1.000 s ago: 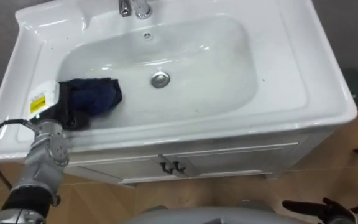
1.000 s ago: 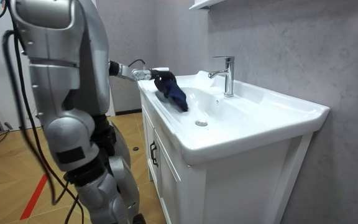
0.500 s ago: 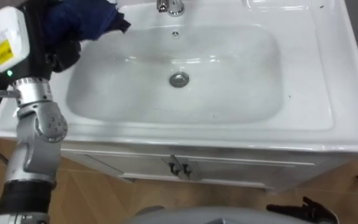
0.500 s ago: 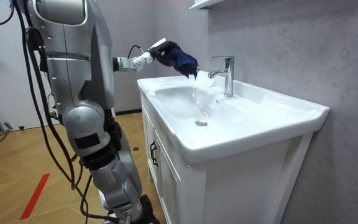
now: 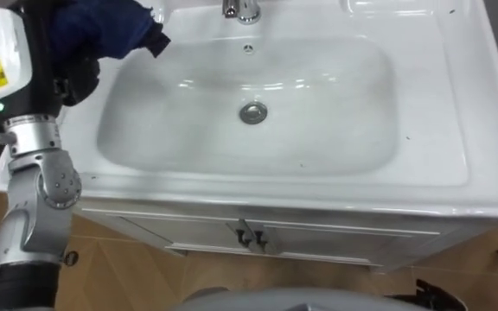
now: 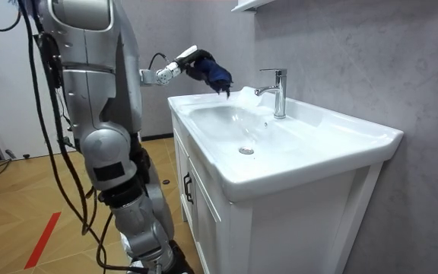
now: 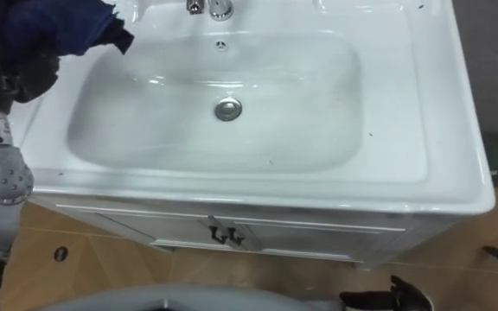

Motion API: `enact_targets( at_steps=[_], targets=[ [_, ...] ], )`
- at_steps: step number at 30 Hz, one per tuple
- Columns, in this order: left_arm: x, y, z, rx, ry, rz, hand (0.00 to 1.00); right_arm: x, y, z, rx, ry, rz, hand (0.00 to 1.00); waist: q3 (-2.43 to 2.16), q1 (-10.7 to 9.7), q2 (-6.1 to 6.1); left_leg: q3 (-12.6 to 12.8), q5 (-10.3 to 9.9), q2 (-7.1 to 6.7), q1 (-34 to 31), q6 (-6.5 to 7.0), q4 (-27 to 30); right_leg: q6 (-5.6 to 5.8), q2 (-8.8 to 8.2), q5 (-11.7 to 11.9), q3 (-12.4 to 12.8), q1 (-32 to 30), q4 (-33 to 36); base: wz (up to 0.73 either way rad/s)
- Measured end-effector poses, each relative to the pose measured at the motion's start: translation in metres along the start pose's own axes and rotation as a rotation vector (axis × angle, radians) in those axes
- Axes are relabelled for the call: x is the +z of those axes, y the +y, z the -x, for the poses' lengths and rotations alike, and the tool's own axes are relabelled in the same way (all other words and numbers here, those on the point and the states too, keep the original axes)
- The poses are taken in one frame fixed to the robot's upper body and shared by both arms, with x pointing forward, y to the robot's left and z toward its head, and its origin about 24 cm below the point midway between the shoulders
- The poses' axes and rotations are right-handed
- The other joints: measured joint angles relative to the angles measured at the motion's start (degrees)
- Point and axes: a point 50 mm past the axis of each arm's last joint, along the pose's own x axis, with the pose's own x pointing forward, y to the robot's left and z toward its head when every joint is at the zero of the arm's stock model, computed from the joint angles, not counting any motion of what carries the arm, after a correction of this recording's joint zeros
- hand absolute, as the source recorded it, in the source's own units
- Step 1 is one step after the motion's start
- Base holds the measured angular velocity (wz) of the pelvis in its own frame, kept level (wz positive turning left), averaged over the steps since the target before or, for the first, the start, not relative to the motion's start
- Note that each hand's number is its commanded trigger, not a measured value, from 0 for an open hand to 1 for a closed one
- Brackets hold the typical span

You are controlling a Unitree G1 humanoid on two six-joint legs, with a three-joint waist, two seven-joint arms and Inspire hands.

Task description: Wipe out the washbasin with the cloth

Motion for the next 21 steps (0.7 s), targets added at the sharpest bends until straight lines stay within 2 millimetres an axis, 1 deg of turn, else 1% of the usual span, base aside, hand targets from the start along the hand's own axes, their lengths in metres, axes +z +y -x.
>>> enact_targets(
  at_steps=[3,6,8,9,10,11,13,15,21],
  targets=[
    [-0.011,0.006,0.003,-0.001,0.010,-0.061,1.00,0.001,-0.001,0.000,-0.007,-0.005,0.012,0.00,0.02,0.17,0.30,-0.06,0.00,-0.02,-0.05,0.00,0.00,0.03,0.00,0.02,-0.04,0.03,-0.14,0.00],
    [-0.017,0.010,0.003,0.012,0.026,-0.075,1.00,0.001,-0.004,0.000,-0.023,-0.006,0.006,0.00,0.02,1.08,0.76,-0.19,0.00,-0.06,-0.16,0.00,-0.06,0.06,0.04,0.04,-0.16,0.12,-0.40,0.02],
    [-0.020,0.012,0.006,0.022,0.035,-0.084,1.00,-0.002,-0.005,0.001,-0.034,0.000,0.016,0.00,0.02,1.34,0.80,-0.73,0.01,-0.23,-0.19,0.00,-0.24,0.07,0.04,0.04,-0.50,0.29,-0.58,0.09],
    [-0.023,0.013,0.009,0.024,0.044,-0.094,1.00,-0.002,-0.006,0.001,-0.040,0.001,0.012,0.00,-0.11,1.50,1.00,-1.31,0.02,-0.36,-0.16,0.00,-0.77,0.07,0.06,0.04,-0.74,0.21,-0.68,0.12],
    [-0.026,0.015,0.010,0.023,0.050,-0.114,1.00,-0.004,-0.008,0.001,-0.046,0.005,0.005,0.00,-0.14,1.57,1.08,-1.84,0.05,-0.54,-0.12,-0.03,-1.23,0.08,0.08,0.03,-0.93,0.10,-0.81,0.10],
    [-0.027,0.015,0.011,0.021,0.052,-0.125,1.00,-0.005,-0.008,0.002,-0.048,0.007,0.005,0.00,-0.17,1.57,1.12,-1.86,0.05,-0.57,0.05,-0.03,-1.56,0.09,0.09,0.04,-0.92,0.09,-0.88,0.06],
    [-0.028,0.015,0.012,0.017,0.056,-0.147,1.00,-0.009,-0.009,0.002,-0.052,0.016,0.005,0.00,-0.24,2.84,1.24,-2.42,0.05,-0.80,0.12,-0.03,-1.77,0.31,0.07,0.16,-1.21,0.42,-1.25,0.05],
    [-0.029,0.015,0.012,0.019,0.060,-0.150,1.00,-0.012,-0.010,0.003,-0.054,0.024,0.006,0.00,-0.25,2.84,1.25,-3.07,0.05,-1.01,0.16,-0.03,-1.96,0.49,0.01,0.27,-1.59,0.67,-1.55,0.11],
    [-0.032,0.014,0.014,0.022,0.078,-0.160,1.00,-0.007,-0.010,0.003,-0.055,0.004,0.006,0.00,-0.29,3.11,1.35,-3.13,0.05,-1.31,0.57,-0.01,-2.70,0.86,-0.23,0.48,-1.72,0.89,-1.61,0.01]
  ],
)
